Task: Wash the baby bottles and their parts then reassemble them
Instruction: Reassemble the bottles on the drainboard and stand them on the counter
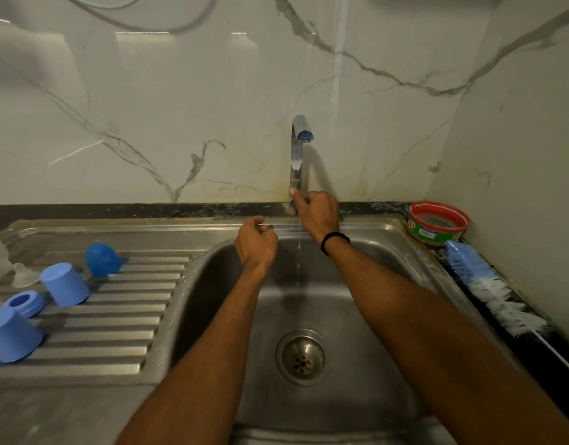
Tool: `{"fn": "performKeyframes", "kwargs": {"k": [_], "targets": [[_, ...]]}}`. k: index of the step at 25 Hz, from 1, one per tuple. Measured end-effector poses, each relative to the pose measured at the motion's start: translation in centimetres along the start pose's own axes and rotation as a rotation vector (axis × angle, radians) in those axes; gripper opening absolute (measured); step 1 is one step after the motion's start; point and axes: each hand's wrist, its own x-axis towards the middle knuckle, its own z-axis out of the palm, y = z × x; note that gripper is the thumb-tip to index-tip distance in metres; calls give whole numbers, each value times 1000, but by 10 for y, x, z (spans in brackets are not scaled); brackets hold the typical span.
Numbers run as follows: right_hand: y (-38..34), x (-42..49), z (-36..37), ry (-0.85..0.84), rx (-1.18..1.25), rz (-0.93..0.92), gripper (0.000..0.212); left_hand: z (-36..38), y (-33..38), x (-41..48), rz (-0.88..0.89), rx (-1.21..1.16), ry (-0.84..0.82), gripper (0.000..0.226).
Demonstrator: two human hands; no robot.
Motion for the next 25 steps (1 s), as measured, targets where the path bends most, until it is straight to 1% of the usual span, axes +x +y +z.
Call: {"fn": "performKeyframes", "kwargs": {"k": [3, 9, 17, 21, 25], "targets": [[-1, -10, -8, -25, 6, 39, 49, -3, 4, -3, -4, 5, -17, 39], [-22, -42, -36, 20, 22, 84, 48, -32, 15, -27, 11, 35, -2, 44], [-73, -122, -61, -35, 21, 0, 51, -111, 40, -89, 122, 130, 97, 36], [-102, -152, -50, -90, 68, -71, 50, -146, 36, -108, 126, 109, 146, 34], [-130, -165, -23, -134, 107, -139, 49, -172, 17, -97, 111, 109, 192, 34]]}}
